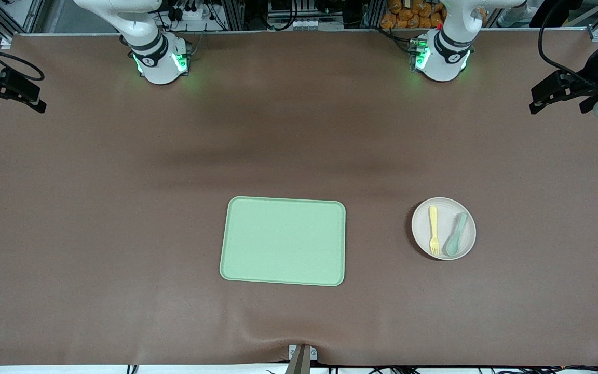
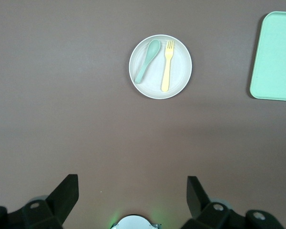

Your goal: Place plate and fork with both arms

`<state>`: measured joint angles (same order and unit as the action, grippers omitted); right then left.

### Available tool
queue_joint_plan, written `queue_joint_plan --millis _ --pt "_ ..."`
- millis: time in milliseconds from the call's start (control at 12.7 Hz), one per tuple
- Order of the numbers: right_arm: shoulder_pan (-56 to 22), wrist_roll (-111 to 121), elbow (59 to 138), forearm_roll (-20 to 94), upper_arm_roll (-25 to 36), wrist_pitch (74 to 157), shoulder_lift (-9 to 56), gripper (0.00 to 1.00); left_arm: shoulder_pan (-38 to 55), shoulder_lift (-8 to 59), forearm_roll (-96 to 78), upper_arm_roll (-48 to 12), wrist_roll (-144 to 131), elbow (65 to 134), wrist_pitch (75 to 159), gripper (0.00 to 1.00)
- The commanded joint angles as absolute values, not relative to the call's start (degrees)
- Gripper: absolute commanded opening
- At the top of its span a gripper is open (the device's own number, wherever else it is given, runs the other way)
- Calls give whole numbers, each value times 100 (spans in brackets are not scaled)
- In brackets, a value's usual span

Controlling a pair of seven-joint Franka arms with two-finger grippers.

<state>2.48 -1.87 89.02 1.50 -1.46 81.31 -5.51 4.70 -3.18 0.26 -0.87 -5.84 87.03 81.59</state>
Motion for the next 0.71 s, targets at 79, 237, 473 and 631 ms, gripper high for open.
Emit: queue_joint_plan --millis 79,237,473,631 --pt "255 -149 8807 132 -149 8112 -510 100 404 -281 88 -105 -606 8613 8244 100" --pt "255 -149 8807 132 -149 8112 -510 100 378 -316 79 -97 -606 8631 8244 100" --pt "255 -149 8807 132 -149 8112 -501 100 378 -273 114 -88 -606 8631 8262 100" --pt "255 -149 8807 132 -149 8112 -492 100 360 -255 114 -88 -606 8744 8349 100"
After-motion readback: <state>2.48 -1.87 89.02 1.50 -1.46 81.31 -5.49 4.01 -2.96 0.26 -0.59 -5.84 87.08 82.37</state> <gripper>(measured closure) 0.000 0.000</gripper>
